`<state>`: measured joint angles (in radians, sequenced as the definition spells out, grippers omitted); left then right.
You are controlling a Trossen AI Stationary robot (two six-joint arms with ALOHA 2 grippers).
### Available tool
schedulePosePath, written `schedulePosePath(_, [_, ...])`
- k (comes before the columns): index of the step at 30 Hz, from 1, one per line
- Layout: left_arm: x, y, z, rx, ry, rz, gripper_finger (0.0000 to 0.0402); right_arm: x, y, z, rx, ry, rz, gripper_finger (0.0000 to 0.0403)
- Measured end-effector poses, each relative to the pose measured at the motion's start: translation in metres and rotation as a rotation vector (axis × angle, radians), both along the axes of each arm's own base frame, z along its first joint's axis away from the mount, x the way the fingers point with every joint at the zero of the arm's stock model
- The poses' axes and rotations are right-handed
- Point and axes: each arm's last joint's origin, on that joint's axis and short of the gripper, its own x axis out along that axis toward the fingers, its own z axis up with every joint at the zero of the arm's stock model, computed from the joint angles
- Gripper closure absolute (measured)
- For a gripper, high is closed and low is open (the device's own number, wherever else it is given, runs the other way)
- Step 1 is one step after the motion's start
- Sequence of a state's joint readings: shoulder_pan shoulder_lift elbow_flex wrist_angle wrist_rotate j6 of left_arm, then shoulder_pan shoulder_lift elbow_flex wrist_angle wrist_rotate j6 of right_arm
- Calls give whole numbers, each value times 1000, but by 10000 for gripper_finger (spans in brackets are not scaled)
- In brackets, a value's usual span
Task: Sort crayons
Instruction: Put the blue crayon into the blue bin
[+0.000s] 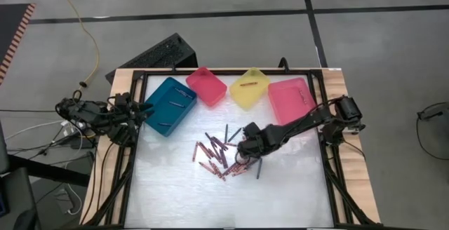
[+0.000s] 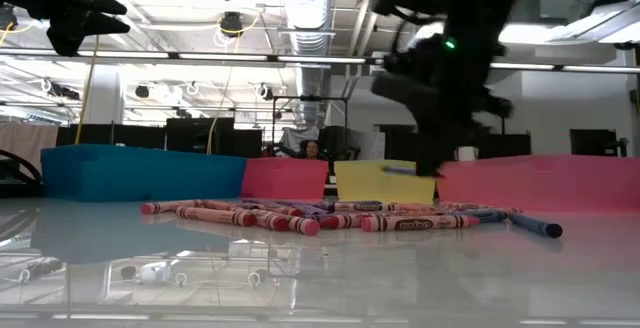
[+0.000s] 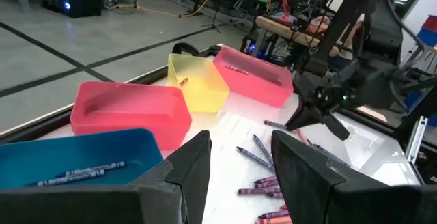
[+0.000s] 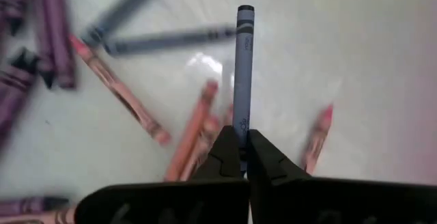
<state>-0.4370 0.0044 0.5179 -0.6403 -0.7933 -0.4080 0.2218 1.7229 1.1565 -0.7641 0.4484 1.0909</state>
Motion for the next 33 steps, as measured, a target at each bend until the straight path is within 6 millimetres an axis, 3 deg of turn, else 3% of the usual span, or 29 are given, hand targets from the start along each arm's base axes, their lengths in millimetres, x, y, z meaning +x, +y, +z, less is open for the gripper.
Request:
schedulePosePath(6, [0, 0, 0, 0, 1, 0, 256, 27, -20, 38, -101, -95, 105, 400])
schedulePosePath(13, [0, 0, 0, 1, 1, 0, 256, 59, -54, 63, -219, -328, 213, 400])
schedulePosePath(23, [0, 0, 0, 2, 4, 0, 256, 95, -95, 65, -247, -582, 334, 400])
schedulePosePath(33, [1, 0, 0, 1, 9, 9, 256, 125, -108, 66, -295, -575, 405, 400])
